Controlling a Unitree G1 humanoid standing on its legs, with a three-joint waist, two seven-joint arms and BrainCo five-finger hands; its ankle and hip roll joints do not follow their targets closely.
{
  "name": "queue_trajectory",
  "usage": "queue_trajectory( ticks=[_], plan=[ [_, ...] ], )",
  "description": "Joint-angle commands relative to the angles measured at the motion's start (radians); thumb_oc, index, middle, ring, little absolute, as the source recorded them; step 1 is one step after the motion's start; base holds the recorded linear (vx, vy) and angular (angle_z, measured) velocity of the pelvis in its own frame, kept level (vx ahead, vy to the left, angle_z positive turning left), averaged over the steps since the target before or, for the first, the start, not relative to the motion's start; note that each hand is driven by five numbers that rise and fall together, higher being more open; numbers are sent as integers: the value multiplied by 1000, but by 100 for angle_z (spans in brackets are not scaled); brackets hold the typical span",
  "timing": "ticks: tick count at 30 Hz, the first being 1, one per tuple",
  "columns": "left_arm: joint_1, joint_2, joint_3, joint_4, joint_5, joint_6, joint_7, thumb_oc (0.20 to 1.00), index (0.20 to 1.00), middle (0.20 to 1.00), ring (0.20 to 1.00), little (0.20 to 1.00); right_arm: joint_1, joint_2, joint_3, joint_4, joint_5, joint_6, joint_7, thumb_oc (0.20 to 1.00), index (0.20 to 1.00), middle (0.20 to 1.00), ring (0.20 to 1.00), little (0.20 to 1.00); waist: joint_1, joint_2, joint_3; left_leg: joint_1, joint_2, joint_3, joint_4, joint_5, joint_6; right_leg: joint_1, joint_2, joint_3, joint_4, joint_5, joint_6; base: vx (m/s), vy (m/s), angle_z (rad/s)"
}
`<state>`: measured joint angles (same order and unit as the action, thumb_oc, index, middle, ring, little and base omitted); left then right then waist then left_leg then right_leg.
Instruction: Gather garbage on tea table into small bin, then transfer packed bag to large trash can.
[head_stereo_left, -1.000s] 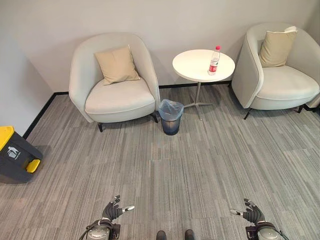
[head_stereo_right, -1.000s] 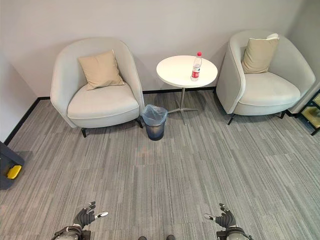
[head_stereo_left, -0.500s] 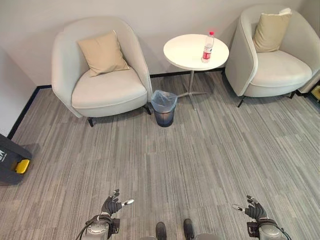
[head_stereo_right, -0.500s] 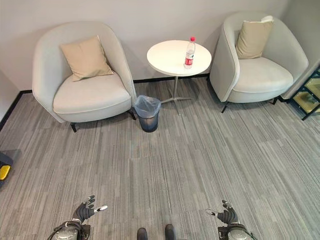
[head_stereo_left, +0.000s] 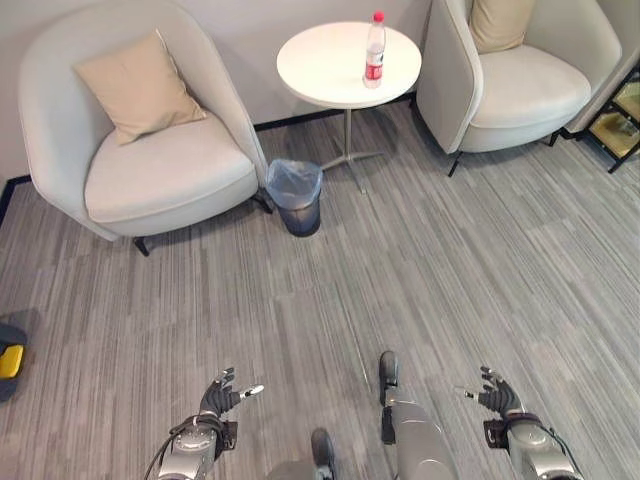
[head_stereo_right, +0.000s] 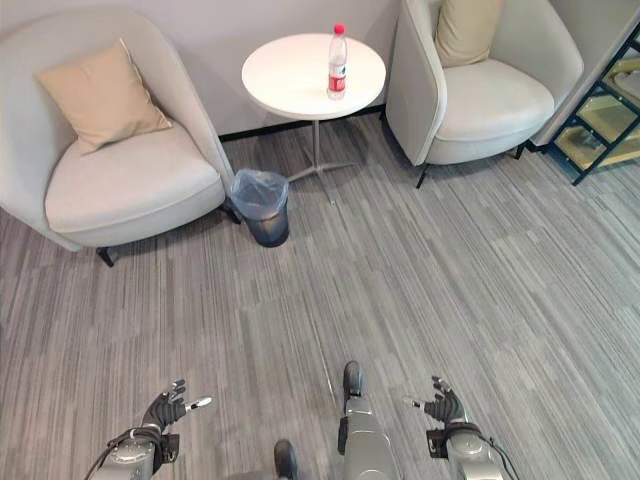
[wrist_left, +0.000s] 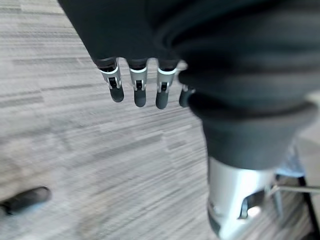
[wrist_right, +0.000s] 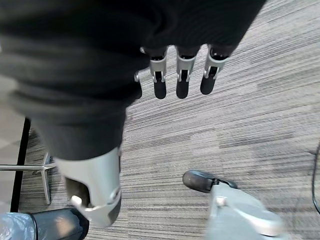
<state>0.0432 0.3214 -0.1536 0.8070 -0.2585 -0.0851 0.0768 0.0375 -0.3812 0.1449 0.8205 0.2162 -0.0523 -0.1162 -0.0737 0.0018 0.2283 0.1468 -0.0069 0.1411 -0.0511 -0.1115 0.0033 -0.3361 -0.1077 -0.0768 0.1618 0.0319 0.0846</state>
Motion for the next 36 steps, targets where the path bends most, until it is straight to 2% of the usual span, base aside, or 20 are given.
queue_trajectory(
  ticks=[1,2,3,4,5,8,9,11,15,18,19,20,21,24,25,28,30,32,34,36],
  plan=[
    [-11,15,2,-17,-7,-39,-6,1000,1000,1000,1000,1000,-41,-46,-10,-1,8,-49,4,1000,1000,1000,1000,1000,-3,15,-50,-27,5,-112,202,-12,-66,141,59,-11,-72,-23,11,200,-263,63],
    [-18,11,-2,-11,-11,-37,-8,1000,1000,1000,1000,1000,-37,-47,-17,-3,16,-54,3,1000,1000,1000,1000,1000,-10,13,-52,-53,29,-98,253,40,-91,164,60,-15,-78,-35,-3,256,-359,66],
    [-23,6,-16,-15,-14,-34,-16,1000,1000,1000,1000,1000,-32,-52,-19,-15,32,-57,4,1000,1000,1000,1000,1000,-10,5,-44,-104,53,-84,371,101,-99,204,68,-13,-87,-58,-31,259,-358,44],
    [-32,3,-21,-4,-14,-34,-13,1000,1000,1000,1000,1000,-36,-54,-18,-11,38,-60,0,1000,1000,1000,1000,1000,-13,2,-41,-123,66,-76,417,126,-108,222,74,-12,-97,-66,-42,390,-449,15],
    [-56,-6,-44,2,-18,-30,-13,1000,1000,1000,1000,1000,-48,-60,-14,7,49,-51,-7,1000,1000,1000,1000,1000,0,-14,-24,-210,64,-50,439,96,-77,268,63,-4,-118,-88,-50,341,-302,-20],
    [-62,-8,-62,-8,-13,-30,-17,1000,1000,1000,1000,1000,-52,-64,-15,19,56,-50,-8,1000,1000,1000,1000,1000,11,-17,-17,-272,37,-50,367,50,-62,296,60,-1,-135,-106,-41,248,-120,-16],
    [-61,-8,-70,-18,-12,-29,-18,1000,1000,1000,1000,1000,-50,-65,-15,22,60,-47,-11,1000,1000,1000,1000,1000,25,-9,-12,-320,24,-56,258,75,-66,317,69,2,-141,-120,-38,266,-41,-53],
    [-58,-9,-72,-22,-12,-28,-14,1000,1000,1000,1000,1000,-45,-57,-12,40,60,-46,-17,1000,1000,1000,1000,1000,46,5,-8,-367,24,-78,120,177,-84,367,98,18,-146,-147,-39,421,-32,-43],
    [-37,-9,-61,-26,-12,-27,-10,1000,1000,1000,1000,1000,-24,-47,-17,53,46,-39,-23,1000,1000,1000,1000,1000,64,2,-15,-423,45,-31,11,231,-97,463,103,65,-148,-195,-31,463,81,-31],
    [-18,-10,-53,-28,-7,-25,-15,1000,1000,1000,1000,1000,-6,-39,-30,58,25,-30,-8,1000,1000,1000,1000,1000,79,-1,-35,-432,67,-5,64,261,-89,549,74,111,-129,-228,-5,635,254,-9],
    [-17,-9,-54,-29,-3,-23,-17,1000,1000,1000,1000,1000,-7,-36,-30,60,20,-27,-4,1000,1000,1000,1000,1000,81,-6,-40,-434,59,-7,91,253,-82,552,58,115,-110,-225,1,554,263,-80],
    [-20,-2,-60,-24,13,-22,-21,1000,1000,1000,1000,1000,-5,-25,-30,68,14,-25,5,1000,1000,1000,1000,1000,80,-26,-58,-426,43,3,136,225,-65,542,23,119,-64,-201,24,376,184,-120],
    [-20,-2,-60,-24,13,-22,-21,1000,1000,1000,1000,1000,-5,-25,-30,68,14,-25,5,1000,1000,1000,1000,1000,81,-27,-60,-427,43,4,137,224,-65,540,22,121,-63,-201,24,373,180,-137],
    [-26,22,-62,-44,18,-24,-27,1000,1000,1000,1000,1000,-10,-12,-8,59,8,-23,17,1000,1000,1000,1000,1000,88,-53,-70,-406,18,26,161,168,-33,469,-19,144,63,-86,65,245,162,-38],
    [-37,36,-58,-50,19,-25,-25,1000,1000,1000,1000,1000,-20,-3,3,44,5,-25,20,1000,1000,1000,1000,1000,86,-58,-64,-389,5,31,167,136,-12,420,-31,152,150,-34,84,185,154,12],
    [-51,43,-57,-41,26,-26,-17,1000,1000,1000,1000,1000,-38,6,16,42,1,-25,19,1000,1000,1000,1000,1000,84,-49,-54,-358,5,32,161,113,0,348,-45,125,198,-5,78,157,116,6],
    [-58,43,-57,-31,21,-30,-15,1000,1000,1000,1000,1000,-46,9,27,44,0,-26,20,1000,1000,1000,1000,1000,75,-35,-50,-320,3,15,136,104,1,284,-19,92,167,-43,59,209,94,14],
    [-68,40,-59,-21,14,-32,-14,1000,1000,1000,1000,1000,-54,5,34,46,8,-27,18,1000,1000,1000,1000,1000,54,-22,-32,-279,-2,-8,109,99,2,228,45,92,127,-116,35,213,46,44],
    [-73,34,-63,2,15,-31,-17,1000,1000,1000,1000,1000,-66,-4,42,57,21,-27,14,1000,1000,1000,1000,1000,35,-27,-10,-240,-26,-40,104,83,1,195,95,105,12,-108,22,252,-30,86],
    [-71,26,-60,26,15,-30,-19,1000,1000,1000,1000,1000,-61,-6,45,61,21,-27,15,1000,1000,1000,1000,1000,27,-31,-3,-208,-42,-67,107,66,-1,192,113,104,-21,-97,13,242,-86,90]
  ],
)
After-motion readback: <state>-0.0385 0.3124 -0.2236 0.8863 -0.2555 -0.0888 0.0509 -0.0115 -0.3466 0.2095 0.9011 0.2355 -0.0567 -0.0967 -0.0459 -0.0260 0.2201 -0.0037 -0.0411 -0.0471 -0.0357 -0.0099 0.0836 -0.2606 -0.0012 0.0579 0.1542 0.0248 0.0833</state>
